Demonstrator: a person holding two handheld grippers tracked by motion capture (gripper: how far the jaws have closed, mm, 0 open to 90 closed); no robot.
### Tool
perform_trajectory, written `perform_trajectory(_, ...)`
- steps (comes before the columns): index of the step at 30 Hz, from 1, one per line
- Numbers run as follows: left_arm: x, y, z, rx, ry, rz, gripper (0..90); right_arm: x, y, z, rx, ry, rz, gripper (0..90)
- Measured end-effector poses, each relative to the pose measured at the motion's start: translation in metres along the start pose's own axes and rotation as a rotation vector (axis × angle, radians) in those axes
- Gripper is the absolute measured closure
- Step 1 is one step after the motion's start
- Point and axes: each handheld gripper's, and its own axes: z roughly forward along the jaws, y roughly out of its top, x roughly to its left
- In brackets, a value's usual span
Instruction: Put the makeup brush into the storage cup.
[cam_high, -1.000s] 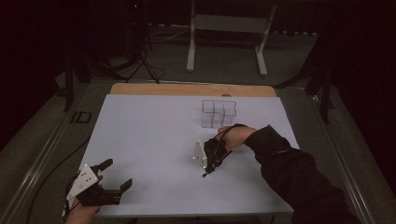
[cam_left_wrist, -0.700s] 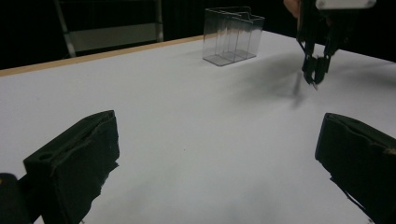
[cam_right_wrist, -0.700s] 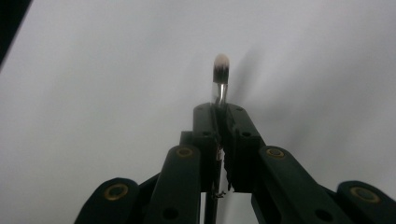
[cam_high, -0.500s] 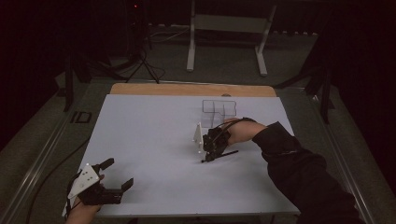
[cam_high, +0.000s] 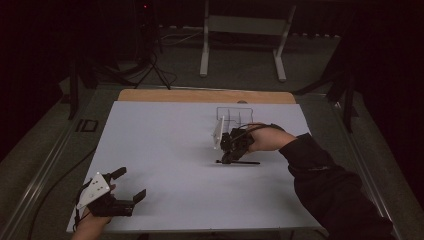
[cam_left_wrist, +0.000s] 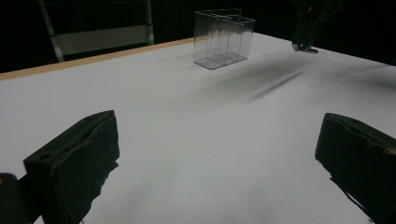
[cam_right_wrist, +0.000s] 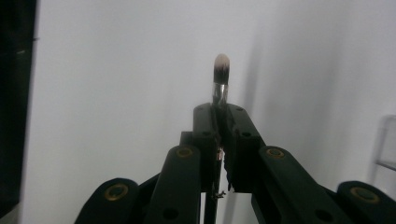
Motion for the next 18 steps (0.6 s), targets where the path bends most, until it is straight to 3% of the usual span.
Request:
perform_trajectory(3, 0.000, 0.001, 0.002, -0.003, -0.006, 0.001, 0.6, 0.002, -0.003, -0.004, -0.023, -0.012, 0.021, 84.0)
perform_trajectory(6, 0.001, 0.002, 0.005, -0.004, -0.020, 0.005, 0.6, 0.007, -0.010, -0.010, -0.053, -0.071, 0.054, 84.0)
perform_trajectory(11, 0.001, 0.004, 0.010, -0.006, -0.038, 0.008, 0.6, 0.010, -0.017, -0.015, -0.082, -0.074, 0.100, 84.0)
perform_trajectory(16, 0.002, 0.006, 0.019, -0.007, -0.066, 0.012, 0.6, 0.016, -0.030, -0.025, -0.144, -0.139, 0.157, 84.0)
perform_trajectory(18, 0.002, 0.006, 0.021, -0.007, -0.073, 0.013, 0.6, 0.018, -0.033, -0.028, -0.161, -0.144, 0.177, 84.0)
